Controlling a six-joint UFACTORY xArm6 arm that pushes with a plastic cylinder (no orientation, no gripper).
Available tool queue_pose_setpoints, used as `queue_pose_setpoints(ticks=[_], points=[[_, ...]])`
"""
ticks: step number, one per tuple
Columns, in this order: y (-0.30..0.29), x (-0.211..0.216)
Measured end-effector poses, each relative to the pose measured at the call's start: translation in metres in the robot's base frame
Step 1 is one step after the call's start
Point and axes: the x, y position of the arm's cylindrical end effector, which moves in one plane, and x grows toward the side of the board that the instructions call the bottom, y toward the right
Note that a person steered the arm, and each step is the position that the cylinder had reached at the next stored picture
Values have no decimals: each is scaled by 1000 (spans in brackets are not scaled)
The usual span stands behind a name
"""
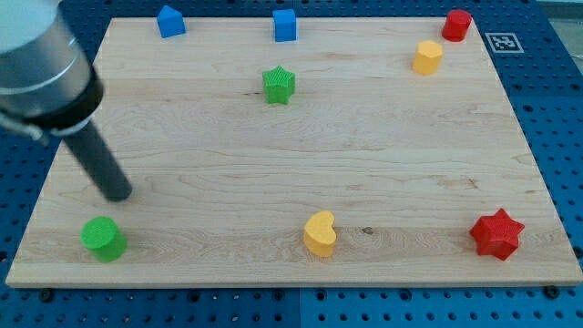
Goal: Move the green circle to the center left
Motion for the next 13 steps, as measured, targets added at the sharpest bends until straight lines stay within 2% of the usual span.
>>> queue_pose_setpoints(ticks=[1,3,4,5,6,7,8,9,10,11,13], points=[[23,-19],[26,-22],[59,-49],[138,-82],[227,-87],[272,-114],[266,-134],[236,-143],[204,-173],[187,-177],[181,-148]])
